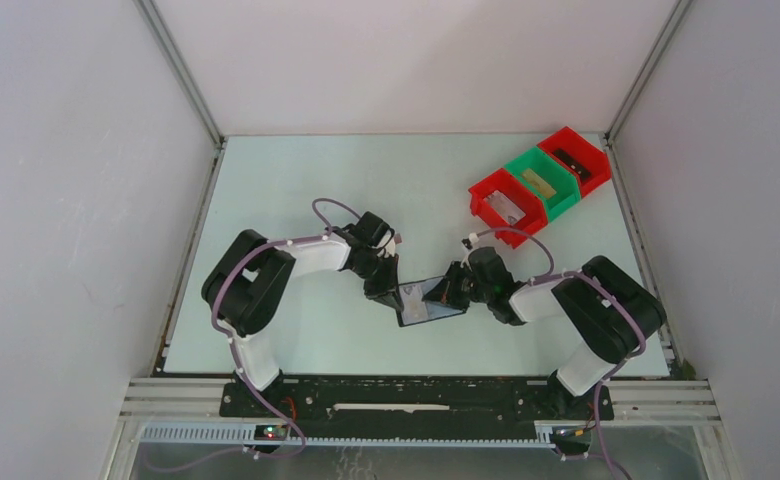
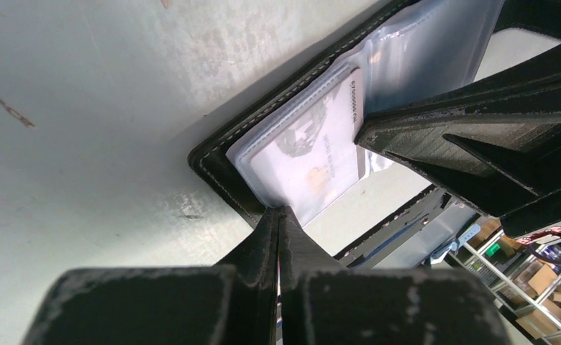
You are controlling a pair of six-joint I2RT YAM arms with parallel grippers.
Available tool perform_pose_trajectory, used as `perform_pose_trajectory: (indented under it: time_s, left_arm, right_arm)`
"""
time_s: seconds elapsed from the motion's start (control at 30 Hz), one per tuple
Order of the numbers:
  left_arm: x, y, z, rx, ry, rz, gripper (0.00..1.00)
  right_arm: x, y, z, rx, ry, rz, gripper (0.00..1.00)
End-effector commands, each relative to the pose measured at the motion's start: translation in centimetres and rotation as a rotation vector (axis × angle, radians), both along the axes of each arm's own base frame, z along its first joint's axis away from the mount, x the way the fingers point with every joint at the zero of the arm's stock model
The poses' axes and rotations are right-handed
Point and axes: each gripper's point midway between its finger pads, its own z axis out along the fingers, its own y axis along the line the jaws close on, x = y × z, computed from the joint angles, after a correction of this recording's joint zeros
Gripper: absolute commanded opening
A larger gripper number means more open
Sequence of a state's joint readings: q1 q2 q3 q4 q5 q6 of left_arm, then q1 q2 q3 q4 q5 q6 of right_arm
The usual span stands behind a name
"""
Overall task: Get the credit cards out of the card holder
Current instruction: Remove the credit card from the card holder.
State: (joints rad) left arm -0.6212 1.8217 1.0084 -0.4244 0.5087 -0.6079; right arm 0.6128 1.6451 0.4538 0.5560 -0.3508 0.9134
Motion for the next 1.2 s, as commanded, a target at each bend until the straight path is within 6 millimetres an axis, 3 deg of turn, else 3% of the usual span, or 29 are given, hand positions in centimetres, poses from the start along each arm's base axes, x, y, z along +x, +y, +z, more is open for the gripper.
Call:
perform_pose_trajectory:
  time_s: [0.0, 0.3, 0.63, 0.77, 1.0, 1.17]
  left_arm:
    - [4.0, -1.3, -0.4, 0.000, -0.175, 0.004, 0.00]
    - [4.0, -0.9, -0.7, 0.010, -0.168, 0.008, 0.00]
    - [4.1, -1.3, -0.2, -0.016, -0.172, -0.001, 0.00]
    - [3.9, -1.6, 0.1, -0.033, -0.170, -0.006, 0.00]
    - [3.7, -2.0, 0.8, -0.063, -0.176, -0.019, 0.00]
    - [3.5, -2.5, 1.5, -0.097, -0.183, -0.034, 0.00]
  right_arm:
    - [-3.2, 0.4, -0.2, -0.034, 0.057, 0.113, 0.00]
    - [-2.5, -1.2, 1.2, -0.030, 0.012, 0.089, 0.00]
    - [-2.8, -1.5, 2.1, 0.042, 0.012, 0.078, 0.00]
    - [-2.6, -1.5, 2.7, 0.079, 0.020, 0.043, 0.25]
    - [-1.4, -1.8, 3.7, 0.135, 0.022, -0.060, 0.30]
    - [-0.7, -2.6, 2.1, 0.099, 0.069, -0.134, 0.31]
